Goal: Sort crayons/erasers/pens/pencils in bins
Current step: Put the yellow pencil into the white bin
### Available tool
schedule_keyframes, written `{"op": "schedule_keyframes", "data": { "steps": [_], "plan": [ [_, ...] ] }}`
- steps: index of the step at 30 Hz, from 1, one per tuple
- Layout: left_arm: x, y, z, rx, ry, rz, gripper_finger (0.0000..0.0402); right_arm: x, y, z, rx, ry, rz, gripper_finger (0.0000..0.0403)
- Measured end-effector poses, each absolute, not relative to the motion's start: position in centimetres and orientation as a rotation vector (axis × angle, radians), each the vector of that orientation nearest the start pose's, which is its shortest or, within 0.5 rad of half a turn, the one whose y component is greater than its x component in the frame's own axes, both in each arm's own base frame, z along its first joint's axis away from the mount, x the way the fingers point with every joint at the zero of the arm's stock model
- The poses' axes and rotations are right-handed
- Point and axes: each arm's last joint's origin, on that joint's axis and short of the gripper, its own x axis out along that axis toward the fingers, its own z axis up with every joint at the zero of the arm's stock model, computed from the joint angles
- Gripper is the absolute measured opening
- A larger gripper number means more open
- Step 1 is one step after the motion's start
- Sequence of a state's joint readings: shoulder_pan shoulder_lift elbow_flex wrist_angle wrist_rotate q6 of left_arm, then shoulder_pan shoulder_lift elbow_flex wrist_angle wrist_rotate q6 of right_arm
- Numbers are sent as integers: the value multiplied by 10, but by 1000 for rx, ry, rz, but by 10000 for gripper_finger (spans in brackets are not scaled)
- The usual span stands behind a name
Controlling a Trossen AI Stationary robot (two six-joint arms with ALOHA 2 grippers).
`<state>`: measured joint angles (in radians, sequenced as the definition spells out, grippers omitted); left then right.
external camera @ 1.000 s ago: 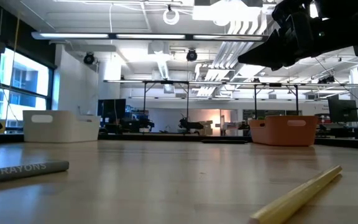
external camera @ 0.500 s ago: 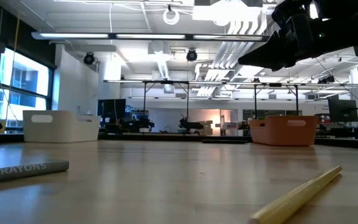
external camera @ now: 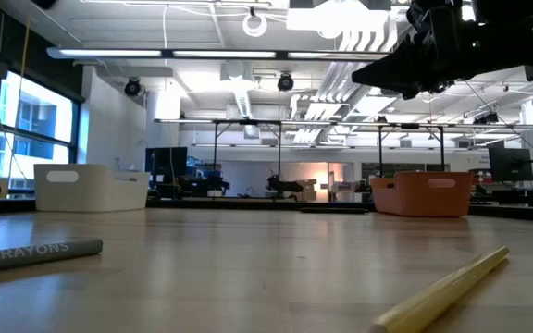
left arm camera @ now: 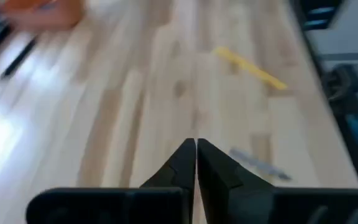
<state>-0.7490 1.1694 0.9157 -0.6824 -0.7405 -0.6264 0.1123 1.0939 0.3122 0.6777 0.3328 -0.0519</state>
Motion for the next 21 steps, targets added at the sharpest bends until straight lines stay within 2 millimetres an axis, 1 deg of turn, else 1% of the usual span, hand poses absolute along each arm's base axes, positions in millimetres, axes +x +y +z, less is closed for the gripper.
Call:
{"op": "schedule_keyframes", "data": {
  "steps": [4, 7, 9, 11, 14, 18, 21],
  "plan": [
    [200, -115, 259, 41, 514, -14, 3, 209, 17, 198, -76, 106, -210, 0],
    [214, -98, 248, 38, 353, -160, 2, 210, 20, 201, -82, 99, -195, 0],
    [221, -84, 240, 42, 257, -217, 2, 212, 23, 207, -85, 84, -188, 0],
    [226, -70, 232, 49, 194, -230, 1, 215, 28, 211, -94, 90, -173, 0],
    [231, -49, 221, 53, 141, -201, 1, 220, 35, 221, -109, 134, -141, 0],
    [233, -24, 204, 34, 134, -171, 0, 232, 46, 230, -103, 263, -119, 0],
    [230, -11, 191, 14, 102, -181, 0, 246, 55, 232, -85, 363, -110, 0]
  ]
}}
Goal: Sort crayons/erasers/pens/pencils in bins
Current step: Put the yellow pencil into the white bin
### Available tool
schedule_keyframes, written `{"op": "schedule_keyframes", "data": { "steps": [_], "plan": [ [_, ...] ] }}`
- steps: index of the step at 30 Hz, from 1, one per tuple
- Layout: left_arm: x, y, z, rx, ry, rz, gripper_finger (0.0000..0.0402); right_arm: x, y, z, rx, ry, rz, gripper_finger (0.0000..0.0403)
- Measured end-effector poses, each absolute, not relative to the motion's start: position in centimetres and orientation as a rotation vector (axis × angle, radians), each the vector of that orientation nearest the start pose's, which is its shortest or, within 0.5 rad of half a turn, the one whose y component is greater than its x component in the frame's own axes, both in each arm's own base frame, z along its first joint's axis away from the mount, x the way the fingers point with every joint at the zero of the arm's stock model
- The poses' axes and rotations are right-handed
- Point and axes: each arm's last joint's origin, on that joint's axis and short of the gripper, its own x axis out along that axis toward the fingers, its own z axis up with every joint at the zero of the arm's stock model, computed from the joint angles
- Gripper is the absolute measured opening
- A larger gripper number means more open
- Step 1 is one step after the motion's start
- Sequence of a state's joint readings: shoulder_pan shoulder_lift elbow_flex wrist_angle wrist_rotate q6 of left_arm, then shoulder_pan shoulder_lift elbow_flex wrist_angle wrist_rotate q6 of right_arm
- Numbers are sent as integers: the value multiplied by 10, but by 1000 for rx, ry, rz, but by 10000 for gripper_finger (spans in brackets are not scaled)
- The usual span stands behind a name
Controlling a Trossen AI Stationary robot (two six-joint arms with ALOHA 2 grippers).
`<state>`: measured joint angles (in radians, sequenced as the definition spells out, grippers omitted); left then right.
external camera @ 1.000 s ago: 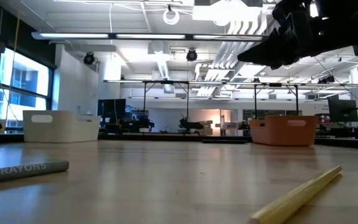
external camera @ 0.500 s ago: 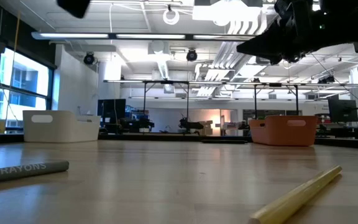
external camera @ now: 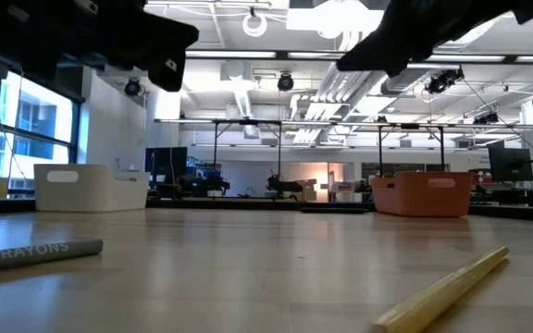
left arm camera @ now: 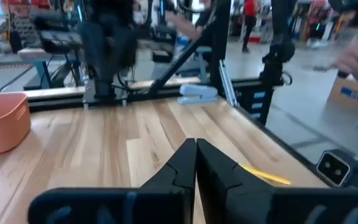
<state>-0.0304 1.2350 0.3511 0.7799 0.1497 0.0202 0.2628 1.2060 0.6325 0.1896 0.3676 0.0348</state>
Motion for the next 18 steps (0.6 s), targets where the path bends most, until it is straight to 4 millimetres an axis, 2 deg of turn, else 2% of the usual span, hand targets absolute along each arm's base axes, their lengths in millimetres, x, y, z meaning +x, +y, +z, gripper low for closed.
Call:
{"op": "schedule_keyframes", "data": {
  "steps": [7, 14, 18],
  "plan": [
    [221, 7, 171, -6, -6, -147, 0, 284, 91, 218, 0, 656, -10, 16],
    [218, 16, 162, -11, 24, -105, 0, 316, 130, 204, 44, 961, 112, 100],
    [218, 16, 162, -11, 23, -104, 0, 327, 149, 195, 13, 1115, 164, 139]
  ]
}}
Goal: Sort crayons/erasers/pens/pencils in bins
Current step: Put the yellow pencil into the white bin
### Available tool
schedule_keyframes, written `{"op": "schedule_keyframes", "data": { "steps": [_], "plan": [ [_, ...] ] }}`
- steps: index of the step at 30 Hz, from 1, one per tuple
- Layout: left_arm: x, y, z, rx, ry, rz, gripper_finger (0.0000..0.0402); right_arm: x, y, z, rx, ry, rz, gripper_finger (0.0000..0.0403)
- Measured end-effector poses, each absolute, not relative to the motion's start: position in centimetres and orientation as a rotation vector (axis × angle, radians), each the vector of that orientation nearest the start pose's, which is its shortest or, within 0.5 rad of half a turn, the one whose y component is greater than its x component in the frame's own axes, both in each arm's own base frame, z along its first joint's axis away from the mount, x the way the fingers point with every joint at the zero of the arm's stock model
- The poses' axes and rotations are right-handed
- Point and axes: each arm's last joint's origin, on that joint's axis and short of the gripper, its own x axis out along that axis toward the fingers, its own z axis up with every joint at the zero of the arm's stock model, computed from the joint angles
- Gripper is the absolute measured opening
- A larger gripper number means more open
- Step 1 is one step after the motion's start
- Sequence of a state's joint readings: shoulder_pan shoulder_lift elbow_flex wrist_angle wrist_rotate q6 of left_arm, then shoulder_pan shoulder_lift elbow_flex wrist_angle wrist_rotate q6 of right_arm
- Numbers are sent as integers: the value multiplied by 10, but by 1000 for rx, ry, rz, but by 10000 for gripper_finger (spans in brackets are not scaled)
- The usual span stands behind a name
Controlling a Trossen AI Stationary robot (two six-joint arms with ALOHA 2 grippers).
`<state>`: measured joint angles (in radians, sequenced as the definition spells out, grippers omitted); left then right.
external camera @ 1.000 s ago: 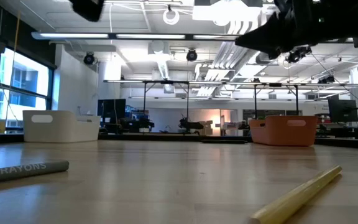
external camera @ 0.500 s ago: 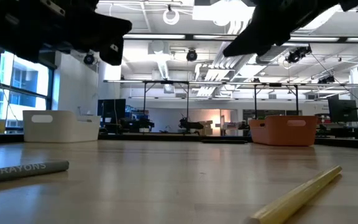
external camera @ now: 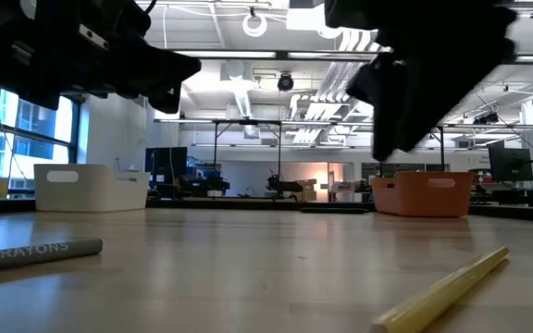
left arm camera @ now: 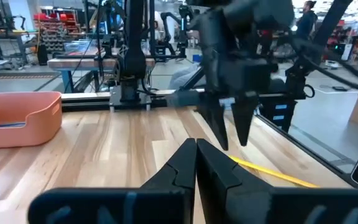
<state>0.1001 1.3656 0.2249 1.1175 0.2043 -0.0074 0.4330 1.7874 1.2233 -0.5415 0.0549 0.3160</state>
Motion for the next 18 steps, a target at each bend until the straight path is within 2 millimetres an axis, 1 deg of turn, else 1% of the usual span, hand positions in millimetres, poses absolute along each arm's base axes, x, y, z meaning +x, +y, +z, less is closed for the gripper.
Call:
{"op": "schedule_keyframes", "data": {
  "steps": [4, 10, 14, 18],
  "plan": [
    [218, 16, 162, -11, 27, -106, 0, 328, 165, 182, -29, 1240, 198, 151],
    [218, 16, 161, -13, 37, -104, 0, 325, 179, 159, -61, 1330, 233, 142],
    [218, 16, 161, -13, 37, -104, 0, 322, 183, 153, -94, 1352, 250, 134],
    [218, 16, 161, -22, 39, -104, 0, 320, 187, 152, -124, 1353, 274, 126]
  ]
}}
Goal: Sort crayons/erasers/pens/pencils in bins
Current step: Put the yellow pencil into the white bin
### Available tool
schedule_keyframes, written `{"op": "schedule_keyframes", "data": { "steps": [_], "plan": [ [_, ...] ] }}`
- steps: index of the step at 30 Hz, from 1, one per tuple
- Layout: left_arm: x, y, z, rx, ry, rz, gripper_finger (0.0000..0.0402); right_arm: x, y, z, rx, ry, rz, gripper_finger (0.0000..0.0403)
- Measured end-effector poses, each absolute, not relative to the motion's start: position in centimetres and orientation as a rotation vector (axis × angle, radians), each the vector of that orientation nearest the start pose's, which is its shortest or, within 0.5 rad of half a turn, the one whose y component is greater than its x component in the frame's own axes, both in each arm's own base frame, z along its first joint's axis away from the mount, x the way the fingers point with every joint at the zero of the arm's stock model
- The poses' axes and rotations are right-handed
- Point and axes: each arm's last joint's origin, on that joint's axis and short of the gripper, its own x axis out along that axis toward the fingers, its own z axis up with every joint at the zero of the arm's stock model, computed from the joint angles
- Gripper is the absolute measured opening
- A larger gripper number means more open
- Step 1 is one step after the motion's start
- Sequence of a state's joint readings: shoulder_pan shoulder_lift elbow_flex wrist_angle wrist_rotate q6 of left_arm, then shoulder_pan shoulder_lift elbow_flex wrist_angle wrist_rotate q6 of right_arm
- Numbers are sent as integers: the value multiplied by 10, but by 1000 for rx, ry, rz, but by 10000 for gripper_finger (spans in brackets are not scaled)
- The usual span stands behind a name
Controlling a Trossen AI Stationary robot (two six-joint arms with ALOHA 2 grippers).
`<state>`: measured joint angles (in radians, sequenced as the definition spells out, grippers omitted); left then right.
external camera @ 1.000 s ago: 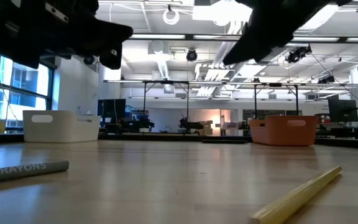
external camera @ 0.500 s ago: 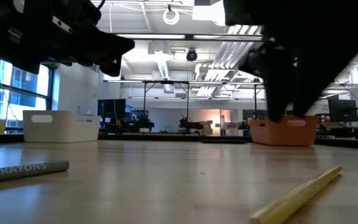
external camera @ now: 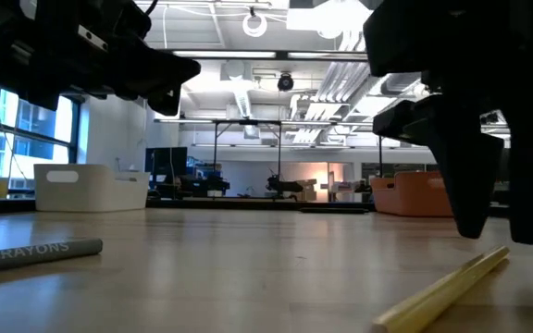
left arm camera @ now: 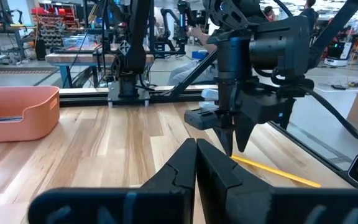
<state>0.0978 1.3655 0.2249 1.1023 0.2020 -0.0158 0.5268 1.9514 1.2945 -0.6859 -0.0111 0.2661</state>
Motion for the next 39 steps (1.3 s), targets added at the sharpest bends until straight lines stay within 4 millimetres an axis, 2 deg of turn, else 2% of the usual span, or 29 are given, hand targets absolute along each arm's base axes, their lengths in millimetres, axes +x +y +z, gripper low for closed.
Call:
{"op": "schedule_keyframes", "data": {
  "steps": [6, 14, 22, 28, 39],
  "plan": [
    [218, 16, 161, -30, 39, -101, 0, 320, 187, 150, -161, 1352, 299, 106],
    [218, 16, 160, -40, 42, -100, 0, 321, 190, 128, -227, 1418, 335, 78],
    [219, 17, 161, -77, 40, -66, 0, 325, 180, 127, -176, 1451, 277, 40],
    [219, 19, 161, -93, 39, 9, 0, 325, 176, 132, -118, 1453, 234, 6],
    [219, 21, 161, -104, 33, 67, 0, 320, 170, 154, -46, 1399, 106, 5]
  ]
}}
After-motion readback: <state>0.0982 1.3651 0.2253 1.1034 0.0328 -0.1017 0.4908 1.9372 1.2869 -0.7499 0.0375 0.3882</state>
